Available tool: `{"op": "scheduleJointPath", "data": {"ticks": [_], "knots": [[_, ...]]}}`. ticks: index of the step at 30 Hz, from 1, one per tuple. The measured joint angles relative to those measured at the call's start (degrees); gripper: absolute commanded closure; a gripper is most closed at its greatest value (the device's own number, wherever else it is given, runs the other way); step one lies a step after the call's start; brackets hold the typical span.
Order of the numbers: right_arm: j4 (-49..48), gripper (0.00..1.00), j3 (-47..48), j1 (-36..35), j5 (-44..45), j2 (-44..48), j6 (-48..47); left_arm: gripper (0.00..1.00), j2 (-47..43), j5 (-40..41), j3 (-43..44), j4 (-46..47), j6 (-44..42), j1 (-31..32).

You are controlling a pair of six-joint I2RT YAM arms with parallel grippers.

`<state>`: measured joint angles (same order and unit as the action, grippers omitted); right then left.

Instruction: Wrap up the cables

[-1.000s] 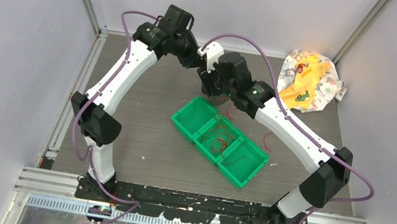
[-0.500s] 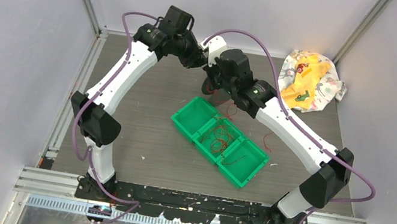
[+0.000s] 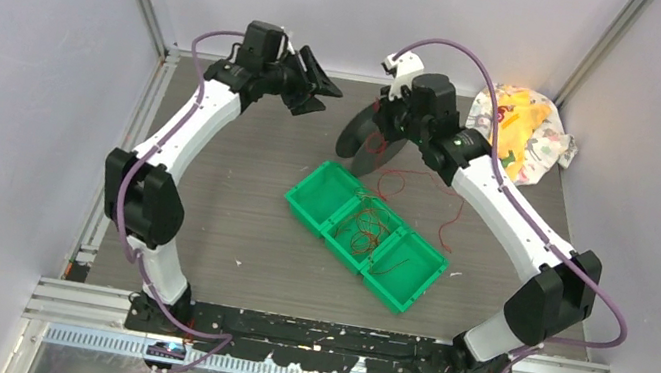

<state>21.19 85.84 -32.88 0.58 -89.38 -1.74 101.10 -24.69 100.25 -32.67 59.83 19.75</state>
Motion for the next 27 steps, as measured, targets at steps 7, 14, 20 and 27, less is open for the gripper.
{"op": "scheduleJointPath", "data": {"ticks": [7,14,20,27], "knots": [[-2.7,1.0,0.0,4.6,-9.0,-0.4,3.7,0.36,0.9,-5.4,-2.8,7.5,-14.1,-0.1],[-4.9,1.0,1.1,7.1,-13.2,-5.6,6.9,0.33,2.6,-3.3,-2.6,8.3,-29.4,4.0],[-4.9,1.0,1.1,7.2,-14.6,-9.1,9.1,0.33,5.6,0.1,-1.8,8.1,-37.2,5.2],[-5.4,1.0,1.2,7.4,-16.5,-9.4,10.8,0.33,10.3,1.2,0.9,8.8,-42.1,5.3]]}}
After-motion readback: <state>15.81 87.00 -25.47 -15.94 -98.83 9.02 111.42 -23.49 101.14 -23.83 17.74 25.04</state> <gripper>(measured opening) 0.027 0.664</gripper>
